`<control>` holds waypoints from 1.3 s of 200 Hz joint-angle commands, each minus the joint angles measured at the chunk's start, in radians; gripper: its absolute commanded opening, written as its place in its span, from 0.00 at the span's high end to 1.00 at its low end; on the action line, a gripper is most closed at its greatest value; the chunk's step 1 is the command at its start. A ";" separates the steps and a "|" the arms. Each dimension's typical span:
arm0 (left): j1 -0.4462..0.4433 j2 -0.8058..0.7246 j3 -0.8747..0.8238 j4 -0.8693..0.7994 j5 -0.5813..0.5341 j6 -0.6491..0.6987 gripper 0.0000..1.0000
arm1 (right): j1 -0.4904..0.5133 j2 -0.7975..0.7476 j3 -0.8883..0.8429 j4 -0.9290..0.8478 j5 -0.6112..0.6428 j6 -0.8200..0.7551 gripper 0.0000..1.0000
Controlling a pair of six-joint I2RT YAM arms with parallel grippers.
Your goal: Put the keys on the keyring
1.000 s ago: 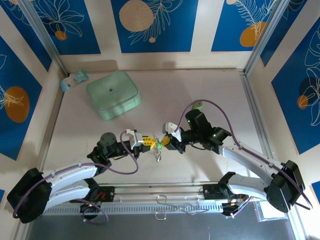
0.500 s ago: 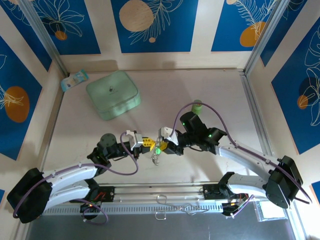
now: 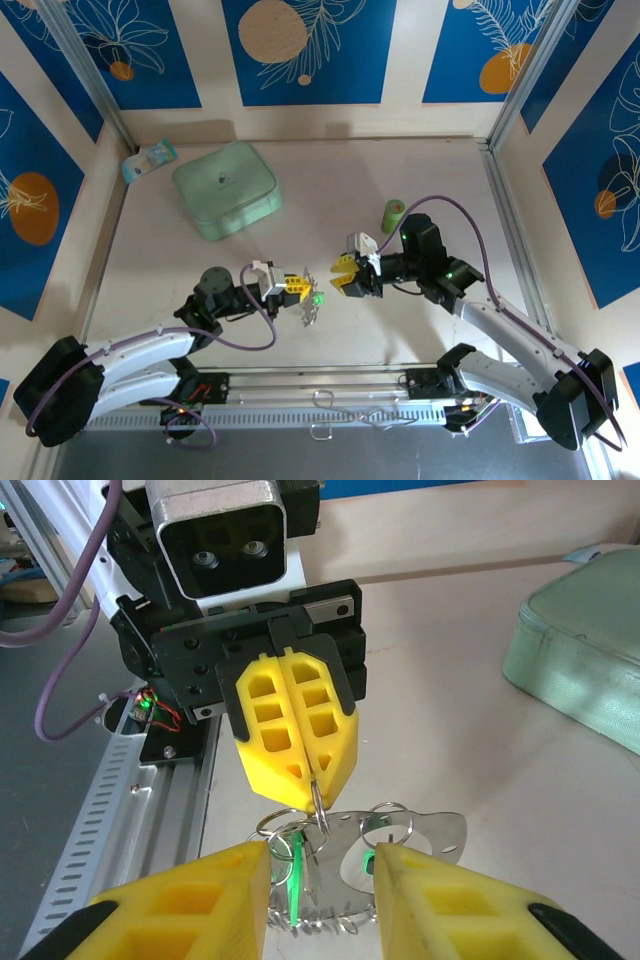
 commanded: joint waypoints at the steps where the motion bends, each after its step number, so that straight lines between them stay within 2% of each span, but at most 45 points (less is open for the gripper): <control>1: 0.000 -0.008 0.011 0.084 0.028 0.003 1.00 | -0.005 0.006 -0.005 0.075 -0.041 0.045 0.66; 49: 0.001 0.015 0.014 0.120 0.043 -0.011 1.00 | 0.063 0.090 0.039 0.088 -0.053 0.029 0.66; 112: 0.000 0.017 0.014 0.122 0.047 -0.014 1.00 | 0.102 0.148 0.057 0.035 0.027 -0.011 0.67; 142: 0.000 0.022 0.014 0.130 0.052 -0.017 1.00 | 0.116 0.177 0.074 0.028 0.034 -0.023 0.74; 218: 0.000 0.011 0.012 0.128 0.046 -0.019 1.00 | 0.132 0.208 0.106 -0.031 0.064 -0.068 1.00; 233: 0.000 0.008 0.014 0.105 0.016 -0.019 1.00 | 0.133 0.204 0.116 -0.054 0.072 -0.083 1.00; 246: 0.000 -0.001 0.026 0.039 -0.001 -0.003 0.83 | 0.137 0.201 0.136 -0.096 0.093 -0.114 1.00; 260: 0.001 -0.016 0.048 -0.057 -0.002 0.030 0.77 | 0.146 0.204 0.167 -0.168 0.120 -0.160 1.00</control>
